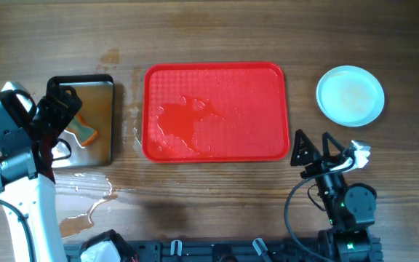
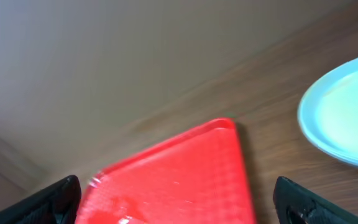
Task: Clean dirty plates on tray and stack at the side
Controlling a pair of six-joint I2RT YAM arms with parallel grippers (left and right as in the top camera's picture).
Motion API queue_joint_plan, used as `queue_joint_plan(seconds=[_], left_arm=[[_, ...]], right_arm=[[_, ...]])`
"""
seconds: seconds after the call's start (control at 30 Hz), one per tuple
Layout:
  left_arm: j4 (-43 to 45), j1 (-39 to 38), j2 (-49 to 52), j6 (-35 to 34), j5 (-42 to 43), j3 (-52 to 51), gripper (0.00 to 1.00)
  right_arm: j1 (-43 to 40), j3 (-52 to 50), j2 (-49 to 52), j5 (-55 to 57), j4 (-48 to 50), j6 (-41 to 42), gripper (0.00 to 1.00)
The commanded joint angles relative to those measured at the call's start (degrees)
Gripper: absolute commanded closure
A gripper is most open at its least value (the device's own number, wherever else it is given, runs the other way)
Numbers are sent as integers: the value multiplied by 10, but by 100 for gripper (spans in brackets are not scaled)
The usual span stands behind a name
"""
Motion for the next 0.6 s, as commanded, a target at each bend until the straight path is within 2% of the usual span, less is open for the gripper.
queue_joint_plan(seconds=[0.0,0.1,0.23,0.57], left_arm=[[1,2,-2,3,5,3,0],[1,2,-2,3,5,3,0],[1,2,-3,3,5,3,0],[1,2,-2,3,5,3,0]], right_arm=[[1,-1,-29,35,-45,-151,0],[-7,-1,-46,35,-44,-220,0],[-24,-1,-94,35,-44,-222,0],[-28,-1,-93,35,-43,-224,0]])
